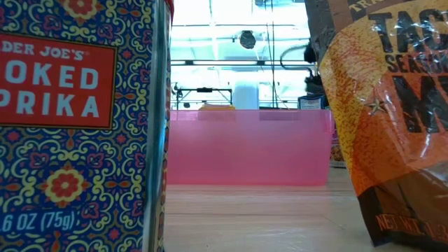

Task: Pick & Place Kitchen Items
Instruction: Put the green food coloring bottle into the orange basket

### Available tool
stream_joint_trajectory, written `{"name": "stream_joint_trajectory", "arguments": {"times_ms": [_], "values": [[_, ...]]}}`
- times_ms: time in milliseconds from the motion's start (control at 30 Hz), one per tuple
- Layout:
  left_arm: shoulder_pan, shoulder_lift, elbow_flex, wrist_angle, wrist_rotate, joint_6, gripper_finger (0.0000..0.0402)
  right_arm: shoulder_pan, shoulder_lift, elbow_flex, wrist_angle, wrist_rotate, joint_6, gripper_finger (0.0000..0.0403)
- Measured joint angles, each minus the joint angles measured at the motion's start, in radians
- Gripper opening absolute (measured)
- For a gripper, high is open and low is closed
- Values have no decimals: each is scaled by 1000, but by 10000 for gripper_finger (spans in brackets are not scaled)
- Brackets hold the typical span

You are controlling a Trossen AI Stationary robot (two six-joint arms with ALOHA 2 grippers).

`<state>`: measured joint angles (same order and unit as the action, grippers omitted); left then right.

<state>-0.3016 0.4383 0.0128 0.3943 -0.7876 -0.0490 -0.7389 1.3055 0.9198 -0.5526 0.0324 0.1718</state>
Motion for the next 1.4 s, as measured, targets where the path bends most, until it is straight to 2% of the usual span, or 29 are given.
{"name": "stream_joint_trajectory", "arguments": {"times_ms": [200, 500, 767, 1100, 1400], "values": [[0, 0, 0, 0, -2, 0, 184, 42, 28, 3, 261, -87, 48, 36], [0, 0, 0, 0, -9, 0, 184, 106, 162, 3, 596, -91, 78, 36], [0, 0, 0, 0, -9, 0, 184, 115, 284, 3, 809, -114, 112, 36], [0, 0, 0, 0, -26, 0, 184, 119, 386, 5, 973, -142, 124, 36], [0, 0, 0, 0, -26, 0, 184, 119, 395, 5, 991, -142, 123, 45]]}}
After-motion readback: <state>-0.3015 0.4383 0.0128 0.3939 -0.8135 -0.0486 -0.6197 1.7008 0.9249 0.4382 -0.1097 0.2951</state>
